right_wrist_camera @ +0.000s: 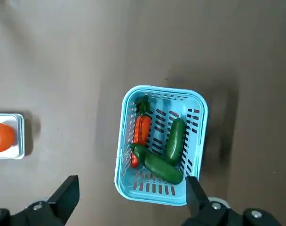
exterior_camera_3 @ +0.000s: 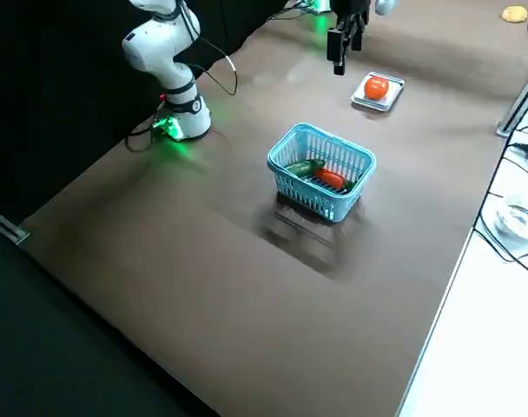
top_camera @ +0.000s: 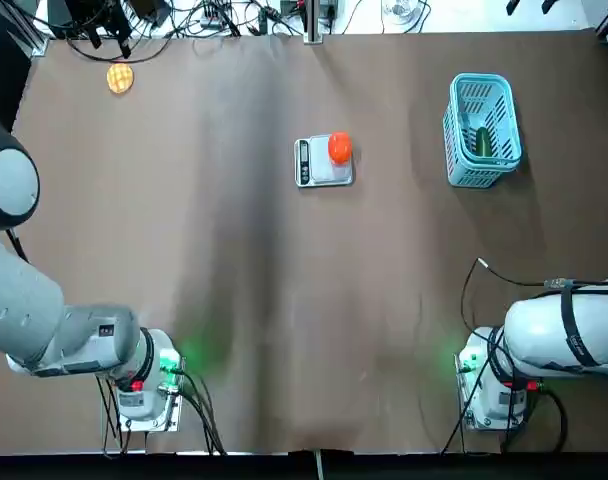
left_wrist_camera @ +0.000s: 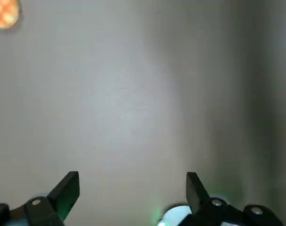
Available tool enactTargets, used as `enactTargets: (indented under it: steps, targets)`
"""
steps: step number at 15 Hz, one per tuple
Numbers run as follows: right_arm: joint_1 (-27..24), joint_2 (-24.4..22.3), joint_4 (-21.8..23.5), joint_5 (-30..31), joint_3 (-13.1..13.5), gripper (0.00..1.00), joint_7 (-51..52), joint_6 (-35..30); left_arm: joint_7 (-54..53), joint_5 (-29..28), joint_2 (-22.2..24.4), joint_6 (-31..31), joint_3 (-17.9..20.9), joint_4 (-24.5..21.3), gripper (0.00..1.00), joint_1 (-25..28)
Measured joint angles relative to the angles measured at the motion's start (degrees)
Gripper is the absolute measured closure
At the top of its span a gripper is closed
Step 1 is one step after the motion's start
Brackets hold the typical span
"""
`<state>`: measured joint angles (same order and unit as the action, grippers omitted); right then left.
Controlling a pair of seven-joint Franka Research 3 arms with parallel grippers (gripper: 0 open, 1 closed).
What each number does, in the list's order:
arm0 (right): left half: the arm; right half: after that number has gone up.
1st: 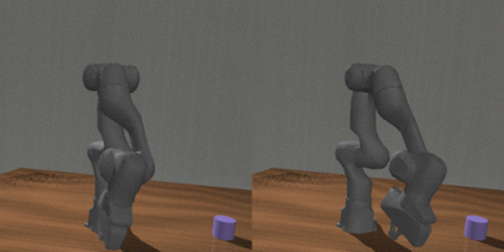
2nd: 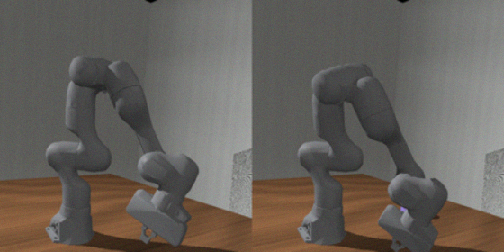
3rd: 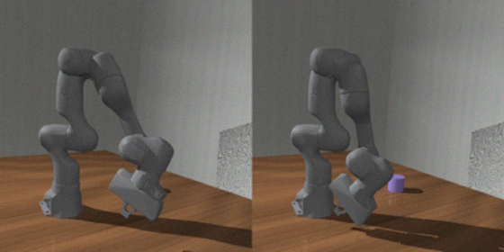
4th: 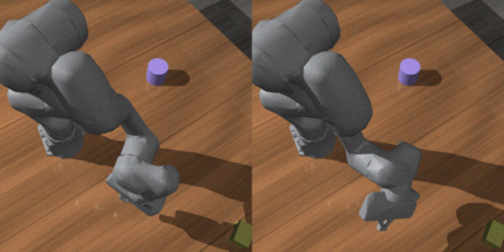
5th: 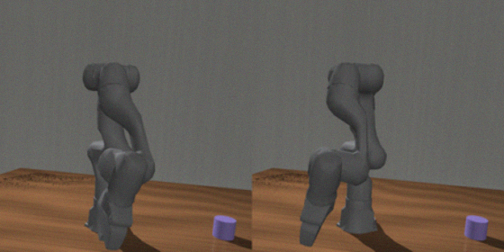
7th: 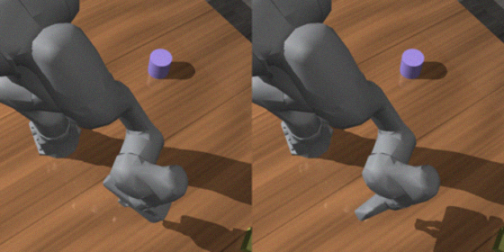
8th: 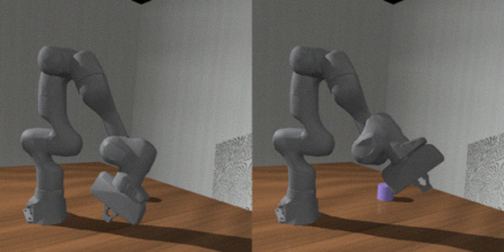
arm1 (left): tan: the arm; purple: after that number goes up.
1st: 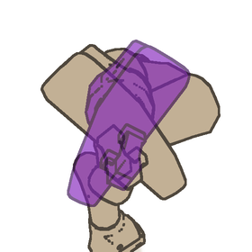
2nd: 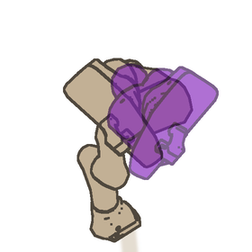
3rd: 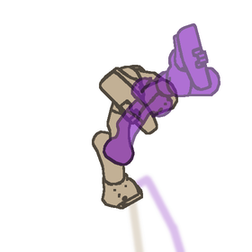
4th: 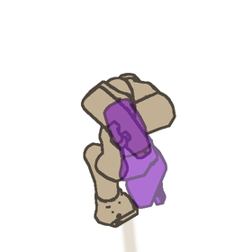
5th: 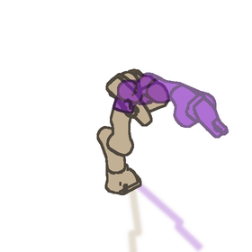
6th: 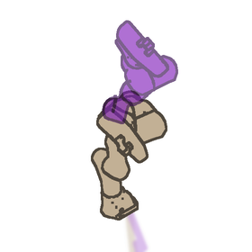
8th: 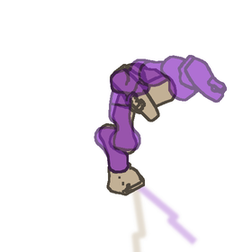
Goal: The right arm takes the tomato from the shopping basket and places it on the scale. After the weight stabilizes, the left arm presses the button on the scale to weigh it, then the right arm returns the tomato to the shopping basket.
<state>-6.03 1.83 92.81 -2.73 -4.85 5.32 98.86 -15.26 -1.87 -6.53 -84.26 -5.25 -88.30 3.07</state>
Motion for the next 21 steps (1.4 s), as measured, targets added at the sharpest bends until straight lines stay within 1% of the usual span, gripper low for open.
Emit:
enactTargets:
  steps: [3, 5, 8, 11, 17, 19, 20, 21]
  targets:
    - [0.0, 0.0, 0.0, 0.0, 0.0, 0.0, 0.0, 0.0, 9.08, 0.0, 0.09, 0.08, -0.64, 0.33, 0.0, -0.24]
    - [0.0, 0.01, 0.0, 0.0, 0.0, 0.0, 0.0, -0.07, 11.56, 0.0, 0.63, 0.09, -0.65, 0.75, 0.0, -0.2]
    - [0.0, 0.01, 0.0, 0.0, 0.0, 0.0, 0.0, -0.5, 12.57, 0.02, 2.75, 2.7, -0.58, 0.99, 0.0, -0.15]
    - [0.0, 0.01, 0.0, 0.0, 0.0, 0.0, 0.0, -0.55, 13.38, 0.04, 3.7, 4.87, -0.25, 0.98, 0.0, -0.06]
    - [0.0, 0.01, 0.0, 0.0, -0.02, 0.0, 0.0, -0.56, 13.81, 0.05, 4.56, 5.65, 0.18, 0.99, 0.0, 0.65]
    - [0.01, 0.01, 0.0, 0.0, -0.03, 0.0, 0.0, -0.57, 14.65, 0.33, 4.93, 5.67, 0.08, 0.99, 0.0, 2.31]
    - [0.02, 0.01, 0.0, 0.0, -0.04, 0.0, 0.0, -0.57, 14.66, 1.7, 5.11, 5.67, 0.08, 0.99, 0.0, 4.15]
    - [0.02, 0.01, 0.0, 0.0, -0.04, 0.0, 0.0, -0.57, 14.66, 1.96, 5.13, 5.67, 0.08, 0.99, 0.0, 4.56]
